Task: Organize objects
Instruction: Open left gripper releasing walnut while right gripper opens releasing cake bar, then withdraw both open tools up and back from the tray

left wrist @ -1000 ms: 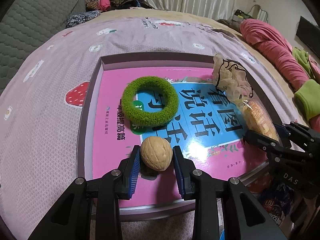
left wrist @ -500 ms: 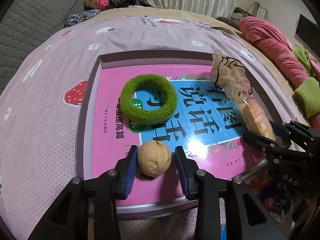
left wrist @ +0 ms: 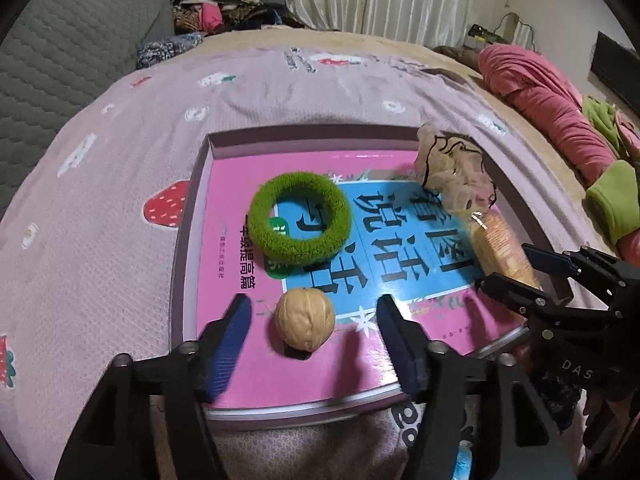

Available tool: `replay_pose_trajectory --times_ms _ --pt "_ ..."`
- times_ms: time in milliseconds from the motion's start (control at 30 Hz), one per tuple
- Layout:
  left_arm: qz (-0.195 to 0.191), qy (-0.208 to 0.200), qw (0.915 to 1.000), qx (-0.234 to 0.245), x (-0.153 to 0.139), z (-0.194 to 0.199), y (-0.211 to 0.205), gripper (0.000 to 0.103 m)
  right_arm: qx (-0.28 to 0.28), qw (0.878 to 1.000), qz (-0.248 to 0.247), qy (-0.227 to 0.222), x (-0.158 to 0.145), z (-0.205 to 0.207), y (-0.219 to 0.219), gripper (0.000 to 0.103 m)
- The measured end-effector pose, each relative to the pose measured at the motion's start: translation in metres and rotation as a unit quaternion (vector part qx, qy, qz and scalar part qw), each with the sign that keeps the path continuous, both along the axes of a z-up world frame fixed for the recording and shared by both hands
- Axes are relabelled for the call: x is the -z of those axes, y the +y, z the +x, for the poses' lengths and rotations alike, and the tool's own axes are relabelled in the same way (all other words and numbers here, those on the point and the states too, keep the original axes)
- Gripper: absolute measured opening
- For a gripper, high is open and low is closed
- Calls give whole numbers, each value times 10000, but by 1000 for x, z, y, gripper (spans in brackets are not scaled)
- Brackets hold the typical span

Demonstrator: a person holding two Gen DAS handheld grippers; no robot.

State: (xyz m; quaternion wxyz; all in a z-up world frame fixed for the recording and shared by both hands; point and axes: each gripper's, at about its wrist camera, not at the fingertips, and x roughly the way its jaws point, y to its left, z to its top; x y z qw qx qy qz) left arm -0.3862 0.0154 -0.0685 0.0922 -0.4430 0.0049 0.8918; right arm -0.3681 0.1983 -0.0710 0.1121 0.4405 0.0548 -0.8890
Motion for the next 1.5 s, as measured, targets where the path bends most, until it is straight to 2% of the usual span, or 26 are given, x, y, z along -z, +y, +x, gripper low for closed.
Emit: replay_pose_trajectory --times_ms 333,633,767,833,967,1067,1200,1300,1367,1500 --pt "107 233 9997 -64 -19 9 -6 67 100 9992 -105 370 -26 12 5 55" --pt "117 482 9986 -201 -43 25 -16 68 155 9979 -175 607 -55 41 8 57" --pt "245 504 9978 -347 -56 36 -28 68 138 9974 -91 697 -73 58 8 65" --pt "326 532 9970 -448 -63 42 -34 68 130 9973 -32 721 -83 65 9 66" --pt "384 686 9952 -578 -82 63 -40 68 117 9965 -54 821 -103 82 12 66" --pt "380 829 9942 -561 -98 82 -36 69 129 9957 -124 909 -120 97 15 73" --pt "497 809 9937 -589 -116 104 -38 70 119 9942 -90 1068 -141 120 16 75" --pt "429 909 9931 -602 -133 123 -38 80 67 9933 -123 1149 -155 137 16 77" --pt "394 973 9928 -578 -141 134 -38 80 84 9920 -136 1253 -163 149 17 81" --pt "405 1013 9925 -554 -155 155 -40 80 71 9892 -189 1450 -177 172 19 83"
